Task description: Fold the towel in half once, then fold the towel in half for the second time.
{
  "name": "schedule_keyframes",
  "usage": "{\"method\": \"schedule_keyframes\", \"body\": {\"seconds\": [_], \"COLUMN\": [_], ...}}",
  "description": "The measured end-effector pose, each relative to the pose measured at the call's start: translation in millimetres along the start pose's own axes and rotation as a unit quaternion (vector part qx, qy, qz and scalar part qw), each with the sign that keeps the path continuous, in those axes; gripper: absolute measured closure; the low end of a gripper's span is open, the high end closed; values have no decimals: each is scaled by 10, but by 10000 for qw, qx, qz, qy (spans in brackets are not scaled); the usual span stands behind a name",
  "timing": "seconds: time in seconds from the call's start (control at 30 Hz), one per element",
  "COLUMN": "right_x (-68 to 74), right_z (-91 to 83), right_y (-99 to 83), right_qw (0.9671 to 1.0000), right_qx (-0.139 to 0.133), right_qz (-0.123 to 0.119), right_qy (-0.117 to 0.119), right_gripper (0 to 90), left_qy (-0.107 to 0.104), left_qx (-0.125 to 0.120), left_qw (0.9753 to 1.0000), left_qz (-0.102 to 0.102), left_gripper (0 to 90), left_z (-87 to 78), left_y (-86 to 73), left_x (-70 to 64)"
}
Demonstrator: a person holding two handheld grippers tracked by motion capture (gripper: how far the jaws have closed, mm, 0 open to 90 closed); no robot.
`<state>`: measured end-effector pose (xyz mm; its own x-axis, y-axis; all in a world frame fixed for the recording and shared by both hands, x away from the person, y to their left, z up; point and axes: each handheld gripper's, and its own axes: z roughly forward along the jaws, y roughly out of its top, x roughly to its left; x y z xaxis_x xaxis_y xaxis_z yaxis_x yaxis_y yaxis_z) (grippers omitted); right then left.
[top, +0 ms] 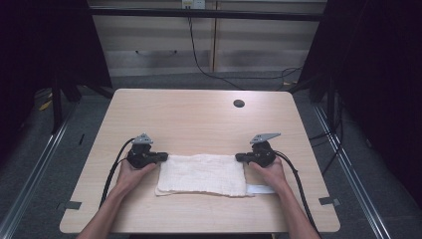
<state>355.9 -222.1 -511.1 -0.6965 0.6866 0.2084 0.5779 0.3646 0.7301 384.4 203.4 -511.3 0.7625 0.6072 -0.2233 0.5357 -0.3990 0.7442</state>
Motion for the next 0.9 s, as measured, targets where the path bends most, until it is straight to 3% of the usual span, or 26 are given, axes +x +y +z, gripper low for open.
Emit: {"method": "schedule_keyframes", "body": {"seconds": [0.23,0.43,0.6,0.63,0.9], "right_x": [-16,9,25,27,33], "right_z": [-9,-86,-162,-169,-274], "right_y": [-12,23,60,65,121], "right_qw": [9999,9996,9991,9990,9977], "right_qx": [-79,-269,-420,-436,-662], "right_qz": [85,80,82,69,97], "right_qy": [18,29,71,75,81], "right_gripper": [884,887,888,888,888], "left_qy": [-124,-90,-191,-223,-326], "left_qx": [-46,-212,-493,-540,-785], "left_qw": [9998,9997,9984,9982,9962], "left_qz": [-148,-102,-178,-119,-171], "left_gripper": [870,869,870,870,871], "left_z": [-10,-73,-176,-205,-317], "left_y": [-7,5,63,75,121], "left_x": [16,3,-24,-26,-25]}}
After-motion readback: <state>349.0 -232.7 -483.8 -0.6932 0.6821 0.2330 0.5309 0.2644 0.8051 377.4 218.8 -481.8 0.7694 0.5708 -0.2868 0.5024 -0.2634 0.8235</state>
